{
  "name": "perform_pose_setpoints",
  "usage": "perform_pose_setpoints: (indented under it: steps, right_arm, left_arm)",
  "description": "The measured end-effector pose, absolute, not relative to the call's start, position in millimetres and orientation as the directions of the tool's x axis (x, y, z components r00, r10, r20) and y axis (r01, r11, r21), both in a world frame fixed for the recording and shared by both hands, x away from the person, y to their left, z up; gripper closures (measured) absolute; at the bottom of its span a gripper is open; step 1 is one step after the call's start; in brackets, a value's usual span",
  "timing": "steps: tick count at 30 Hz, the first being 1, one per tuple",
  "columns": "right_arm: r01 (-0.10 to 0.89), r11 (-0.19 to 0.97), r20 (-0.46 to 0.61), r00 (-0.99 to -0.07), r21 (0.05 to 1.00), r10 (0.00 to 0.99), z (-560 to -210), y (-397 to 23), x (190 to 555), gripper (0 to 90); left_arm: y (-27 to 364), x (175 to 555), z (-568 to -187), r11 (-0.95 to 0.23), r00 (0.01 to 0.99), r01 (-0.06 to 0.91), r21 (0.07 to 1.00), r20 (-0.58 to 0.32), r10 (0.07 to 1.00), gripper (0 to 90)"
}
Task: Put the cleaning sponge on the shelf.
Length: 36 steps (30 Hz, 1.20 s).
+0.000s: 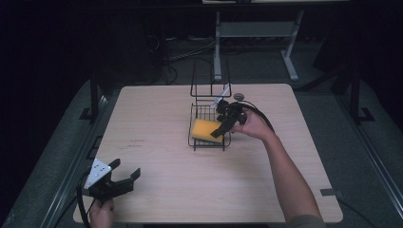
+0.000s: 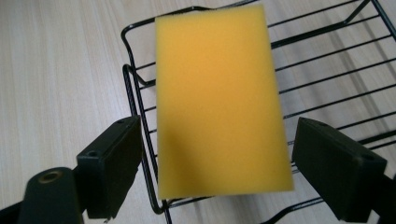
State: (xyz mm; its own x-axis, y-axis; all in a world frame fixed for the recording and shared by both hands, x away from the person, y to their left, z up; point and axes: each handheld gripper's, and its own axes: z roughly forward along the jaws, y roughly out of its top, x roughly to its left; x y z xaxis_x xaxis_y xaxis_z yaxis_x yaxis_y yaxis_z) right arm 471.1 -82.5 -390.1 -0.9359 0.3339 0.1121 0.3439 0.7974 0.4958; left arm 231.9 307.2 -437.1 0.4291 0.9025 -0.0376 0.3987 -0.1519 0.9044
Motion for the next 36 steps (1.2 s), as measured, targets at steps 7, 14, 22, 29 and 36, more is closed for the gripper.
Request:
perform_pose_setpoints:
  steps: [7, 14, 22, 29, 36]
  right_arm:
    - [0.349, 0.774, 0.113, -0.932, 0.528, 0.343, -392, -91, 470, 15.9]
    - [0.356, 0.774, 0.116, -0.93, 0.524, 0.349, -391, -103, 466, 15.9]
    - [0.371, 0.766, 0.105, -0.922, 0.526, 0.374, -386, -117, 457, 15.9]
    - [0.382, 0.752, 0.096, -0.913, 0.537, 0.396, -384, -138, 440, 16.0]
    - [0.386, 0.749, 0.087, -0.909, 0.539, 0.407, -383, -153, 426, 16.0]
  left_arm:
    - [307, 232, -437, -0.151, 0.429, 0.401, 0.904, -0.04, 0.902, 13.4]
    - [305, 233, -437, -0.157, 0.434, 0.4, 0.903, -0.035, 0.9, 13.4]
    - [305, 232, -438, -0.149, 0.433, 0.401, 0.904, -0.044, 0.9, 13.4]
    - [307, 230, -436, -0.148, 0.424, 0.395, 0.907, -0.038, 0.905, 13.4]
    - [307, 230, -437, -0.153, 0.425, 0.399, 0.904, -0.034, 0.905, 13.4]
